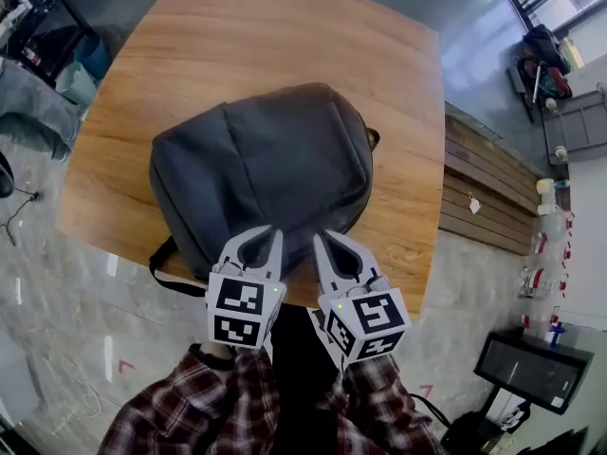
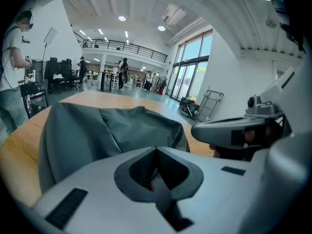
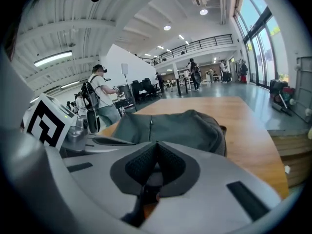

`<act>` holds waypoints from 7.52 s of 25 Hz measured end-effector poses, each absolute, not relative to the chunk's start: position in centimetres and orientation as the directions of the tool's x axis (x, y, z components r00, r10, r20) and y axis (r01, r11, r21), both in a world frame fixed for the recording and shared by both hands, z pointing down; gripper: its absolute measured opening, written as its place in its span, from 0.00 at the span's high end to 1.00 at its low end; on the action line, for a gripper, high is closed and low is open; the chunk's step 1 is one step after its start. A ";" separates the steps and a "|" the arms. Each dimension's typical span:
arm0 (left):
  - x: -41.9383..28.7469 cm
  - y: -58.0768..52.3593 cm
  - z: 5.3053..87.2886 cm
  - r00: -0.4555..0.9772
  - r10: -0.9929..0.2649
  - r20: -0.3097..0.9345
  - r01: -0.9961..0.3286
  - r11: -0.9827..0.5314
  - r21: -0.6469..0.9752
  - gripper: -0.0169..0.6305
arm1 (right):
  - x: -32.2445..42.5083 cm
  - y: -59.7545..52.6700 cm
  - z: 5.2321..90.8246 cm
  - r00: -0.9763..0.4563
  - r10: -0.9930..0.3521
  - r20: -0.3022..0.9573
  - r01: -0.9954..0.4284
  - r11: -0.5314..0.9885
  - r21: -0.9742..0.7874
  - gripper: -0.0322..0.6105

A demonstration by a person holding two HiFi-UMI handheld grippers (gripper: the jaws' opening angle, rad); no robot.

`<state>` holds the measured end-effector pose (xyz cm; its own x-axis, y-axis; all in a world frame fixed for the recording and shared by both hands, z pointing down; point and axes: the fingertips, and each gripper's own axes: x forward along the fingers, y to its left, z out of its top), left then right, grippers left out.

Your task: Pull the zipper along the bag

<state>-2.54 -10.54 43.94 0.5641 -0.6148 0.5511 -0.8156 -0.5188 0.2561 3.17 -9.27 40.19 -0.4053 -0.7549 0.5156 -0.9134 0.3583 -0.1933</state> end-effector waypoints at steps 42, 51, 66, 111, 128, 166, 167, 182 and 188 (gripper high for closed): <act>-2.5 -9.6 51.2 0.600 -0.563 0.568 -0.783 -0.560 0.272 0.96 | 2.3 -3.6 54.1 -0.406 -0.238 0.882 -0.840 0.478 -0.257 0.93; -2.7 -9.5 51.1 0.617 -0.555 0.558 -0.770 -0.572 0.283 0.96 | 11.6 -7.9 53.4 -0.243 -0.330 0.912 -0.896 0.438 -0.081 0.93; -6.7 -11.5 52.3 0.691 -0.346 0.635 -0.694 -0.563 0.448 0.96 | 12.1 -8.3 53.7 -0.299 -0.348 0.889 -0.871 0.479 -0.106 0.93; -5.5 -14.0 52.8 0.555 -0.525 0.645 -0.814 -0.504 0.291 0.96 | 11.1 -14.3 53.0 -0.173 -0.493 0.853 -0.784 0.592 0.184 0.93; -5.9 -15.1 53.0 0.663 -0.289 0.690 -0.677 -0.626 0.388 0.96 | 12.4 -13.9 53.7 -0.206 -0.448 0.870 -0.857 0.512 0.061 0.94; -4.9 -14.3 52.5 0.560 -0.476 0.678 -0.776 -0.587 0.229 0.96 | 3.5 -7.5 54.9 -0.273 -0.422 0.865 -0.765 0.640 0.071 0.93; -4.8 -14.1 52.6 0.560 -0.469 0.683 -0.770 -0.599 0.220 0.96 | 4.2 -8.3 54.9 -0.259 -0.435 0.862 -0.767 0.635 0.090 0.93; -4.5 -13.4 51.9 0.593 -0.412 0.692 -0.740 -0.619 0.265 0.96 | 6.1 -14.0 54.3 -0.281 -0.453 0.846 -0.773 0.629 0.080 0.94; -3.4 -16.9 46.3 0.609 -0.500 0.616 -0.776 -0.536 0.332 0.96 | 3.3 -11.2 54.0 -0.373 -0.398 0.838 -0.763 0.646 -0.032 0.94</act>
